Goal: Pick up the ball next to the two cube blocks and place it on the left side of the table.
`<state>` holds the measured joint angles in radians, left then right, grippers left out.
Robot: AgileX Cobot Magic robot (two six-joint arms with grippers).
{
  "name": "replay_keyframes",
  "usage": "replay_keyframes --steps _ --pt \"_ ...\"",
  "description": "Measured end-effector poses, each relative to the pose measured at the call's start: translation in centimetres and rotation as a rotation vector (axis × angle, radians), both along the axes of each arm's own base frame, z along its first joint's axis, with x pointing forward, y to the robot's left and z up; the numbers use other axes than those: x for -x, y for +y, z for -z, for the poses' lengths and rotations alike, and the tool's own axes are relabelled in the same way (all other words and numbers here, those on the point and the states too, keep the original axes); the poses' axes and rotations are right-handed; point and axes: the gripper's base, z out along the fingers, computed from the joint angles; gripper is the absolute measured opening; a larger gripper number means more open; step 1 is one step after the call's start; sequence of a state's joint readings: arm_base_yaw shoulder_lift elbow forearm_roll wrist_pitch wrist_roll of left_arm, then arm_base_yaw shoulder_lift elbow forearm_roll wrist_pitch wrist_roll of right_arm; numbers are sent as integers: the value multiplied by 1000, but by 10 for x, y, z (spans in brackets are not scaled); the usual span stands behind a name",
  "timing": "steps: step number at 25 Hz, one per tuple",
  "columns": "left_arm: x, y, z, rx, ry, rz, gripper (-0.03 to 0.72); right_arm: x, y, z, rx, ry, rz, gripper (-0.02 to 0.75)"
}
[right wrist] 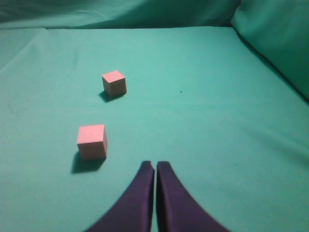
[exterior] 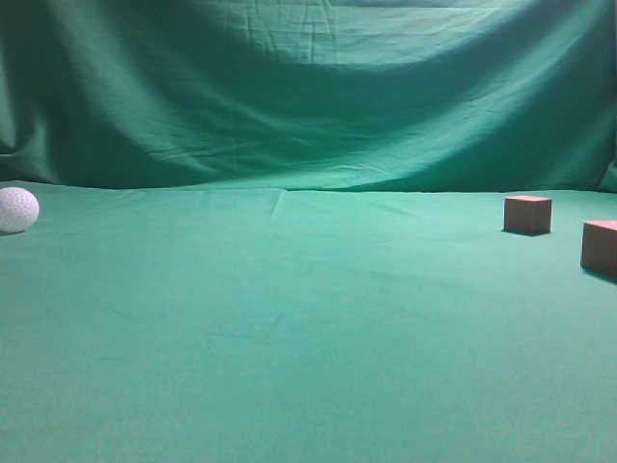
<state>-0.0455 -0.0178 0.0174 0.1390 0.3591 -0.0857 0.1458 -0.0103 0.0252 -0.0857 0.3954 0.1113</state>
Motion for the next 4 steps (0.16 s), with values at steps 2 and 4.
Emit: replay_keyframes --steps 2,4 --pt "0 0 0 0 0 0 0 0 0 0 0 0 0 0" --pt "0 0 0 0 0 0 0 0 0 0 0 0 0 0"
